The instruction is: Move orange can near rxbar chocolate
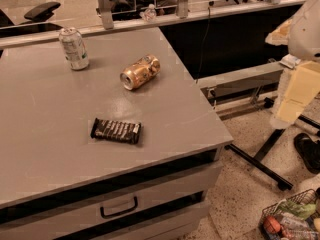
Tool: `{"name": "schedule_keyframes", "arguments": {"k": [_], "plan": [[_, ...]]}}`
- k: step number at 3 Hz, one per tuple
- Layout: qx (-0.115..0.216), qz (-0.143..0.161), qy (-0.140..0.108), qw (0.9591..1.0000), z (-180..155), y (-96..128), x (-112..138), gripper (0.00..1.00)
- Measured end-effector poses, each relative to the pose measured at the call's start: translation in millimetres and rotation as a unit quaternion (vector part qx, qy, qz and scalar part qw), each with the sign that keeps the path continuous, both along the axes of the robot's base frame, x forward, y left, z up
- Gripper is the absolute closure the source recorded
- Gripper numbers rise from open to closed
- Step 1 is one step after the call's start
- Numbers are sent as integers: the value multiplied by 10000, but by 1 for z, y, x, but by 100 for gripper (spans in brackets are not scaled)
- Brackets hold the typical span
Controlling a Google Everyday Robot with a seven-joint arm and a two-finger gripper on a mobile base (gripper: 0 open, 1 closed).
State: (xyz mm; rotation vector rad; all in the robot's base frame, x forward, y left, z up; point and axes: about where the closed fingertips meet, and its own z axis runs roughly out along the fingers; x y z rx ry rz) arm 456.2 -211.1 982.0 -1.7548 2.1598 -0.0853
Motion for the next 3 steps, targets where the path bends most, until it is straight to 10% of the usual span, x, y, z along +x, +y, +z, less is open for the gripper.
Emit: {"name": "schedule_keyframes", "arguments": {"k": [2,3], "plan": [[49,1578,-134,9874,2,39,69,0],[74,2322,-259,9723,-9,66,89,0]]}}
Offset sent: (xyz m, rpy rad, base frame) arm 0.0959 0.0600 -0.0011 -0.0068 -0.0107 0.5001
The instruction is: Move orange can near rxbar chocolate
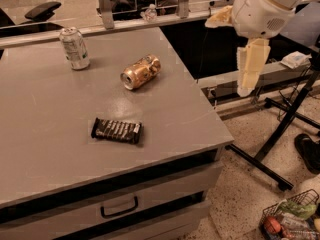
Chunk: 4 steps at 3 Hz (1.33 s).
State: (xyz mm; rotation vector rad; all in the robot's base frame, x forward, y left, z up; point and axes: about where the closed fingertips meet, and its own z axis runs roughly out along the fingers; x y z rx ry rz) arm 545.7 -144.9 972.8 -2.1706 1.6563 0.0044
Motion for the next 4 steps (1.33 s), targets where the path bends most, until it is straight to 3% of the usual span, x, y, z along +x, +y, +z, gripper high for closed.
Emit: {"name": "schedule_keyframes", "arguments": {"k": [1,2,4], "plan": [[211,581,-279,9977,-13,29,12,0],[676,979,-1022,9876,-20,77,48,0],[722,1081,-1020,9863,-28,87,73,0]]}}
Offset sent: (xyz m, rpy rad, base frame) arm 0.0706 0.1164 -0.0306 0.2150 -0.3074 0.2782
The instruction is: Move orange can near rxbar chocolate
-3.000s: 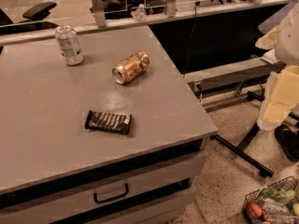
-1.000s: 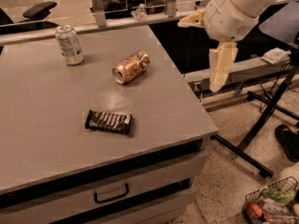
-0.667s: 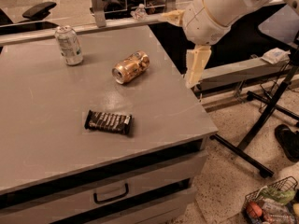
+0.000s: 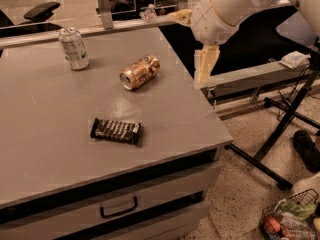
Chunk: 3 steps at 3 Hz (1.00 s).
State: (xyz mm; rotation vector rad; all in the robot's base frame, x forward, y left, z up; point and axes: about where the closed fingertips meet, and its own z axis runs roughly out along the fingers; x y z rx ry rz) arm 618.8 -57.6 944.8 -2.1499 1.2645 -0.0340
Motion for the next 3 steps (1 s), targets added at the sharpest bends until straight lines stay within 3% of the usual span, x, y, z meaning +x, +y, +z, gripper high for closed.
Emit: {"name": "schedule_keyframes", "arguments": {"k": [2,3], "plan": [[-123,394,58,9991,-23,26,61,0],[-265,525,78,9982,-33,42,77,0]]}}
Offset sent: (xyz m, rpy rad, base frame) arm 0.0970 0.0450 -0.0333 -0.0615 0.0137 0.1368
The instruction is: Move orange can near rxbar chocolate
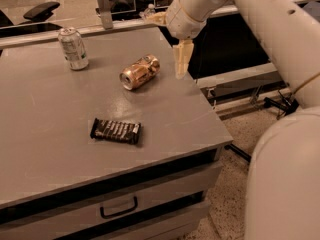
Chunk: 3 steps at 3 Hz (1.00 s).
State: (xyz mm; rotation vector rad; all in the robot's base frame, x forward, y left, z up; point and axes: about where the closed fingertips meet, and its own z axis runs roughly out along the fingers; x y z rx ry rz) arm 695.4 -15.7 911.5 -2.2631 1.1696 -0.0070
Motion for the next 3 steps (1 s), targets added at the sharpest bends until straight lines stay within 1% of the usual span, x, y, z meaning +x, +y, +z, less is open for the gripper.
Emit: {"name": "schedule_keyframes", "arguments": {"k": [1,2,3], "plan": [[-354,218,-6,9991,-21,27,6,0],[-567,353,-1,9978,-35,43,9,3],[-640,389,17,9972,-39,49,11,26]]}}
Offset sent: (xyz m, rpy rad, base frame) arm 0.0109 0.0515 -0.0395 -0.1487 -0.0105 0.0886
